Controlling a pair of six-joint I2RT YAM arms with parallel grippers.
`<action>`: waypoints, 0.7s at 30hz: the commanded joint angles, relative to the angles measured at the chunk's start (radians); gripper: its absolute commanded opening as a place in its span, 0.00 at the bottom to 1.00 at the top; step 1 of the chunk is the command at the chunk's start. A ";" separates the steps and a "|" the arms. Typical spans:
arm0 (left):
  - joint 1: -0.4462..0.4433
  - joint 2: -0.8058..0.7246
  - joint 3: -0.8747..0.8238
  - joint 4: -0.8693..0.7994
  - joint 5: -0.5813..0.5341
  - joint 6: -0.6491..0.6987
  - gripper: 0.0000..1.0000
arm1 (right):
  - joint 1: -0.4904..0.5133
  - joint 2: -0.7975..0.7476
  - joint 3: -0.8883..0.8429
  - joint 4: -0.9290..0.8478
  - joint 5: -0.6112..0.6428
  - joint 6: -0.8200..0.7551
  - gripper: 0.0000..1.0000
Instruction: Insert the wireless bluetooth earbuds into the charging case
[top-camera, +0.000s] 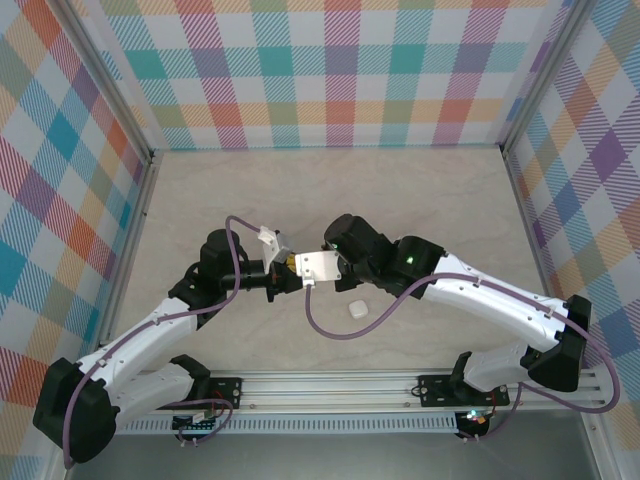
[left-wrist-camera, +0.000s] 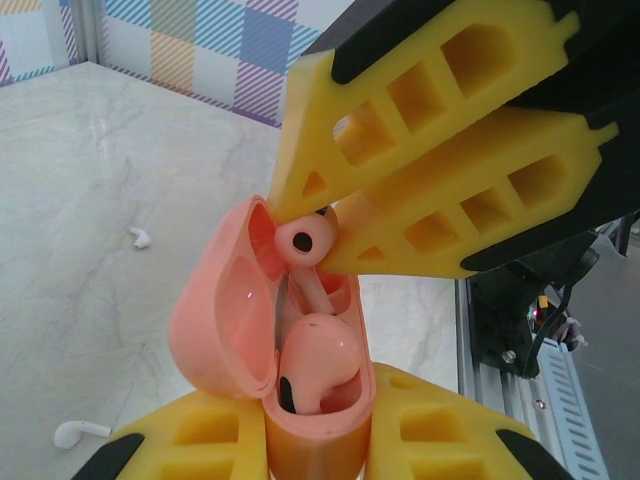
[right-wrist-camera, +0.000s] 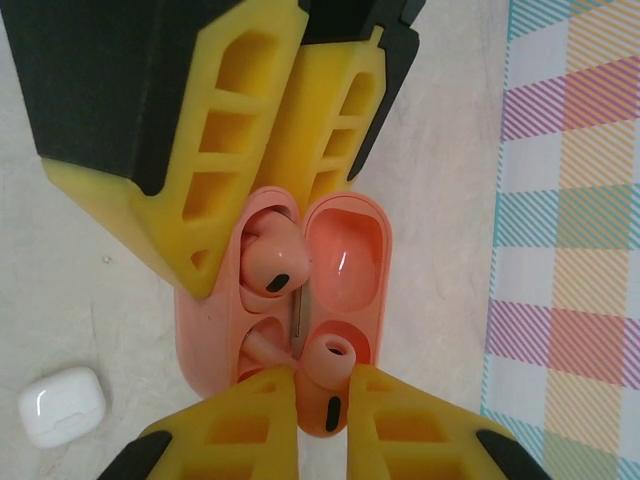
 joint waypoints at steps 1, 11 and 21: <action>-0.008 0.006 0.027 0.050 0.012 -0.012 0.03 | 0.011 -0.005 -0.008 0.010 0.027 -0.049 0.14; -0.008 0.026 0.034 0.053 0.015 -0.012 0.03 | 0.024 -0.006 0.006 -0.011 0.058 -0.092 0.14; -0.008 0.025 0.033 0.055 0.021 -0.018 0.03 | 0.030 -0.011 -0.015 -0.007 0.093 -0.133 0.14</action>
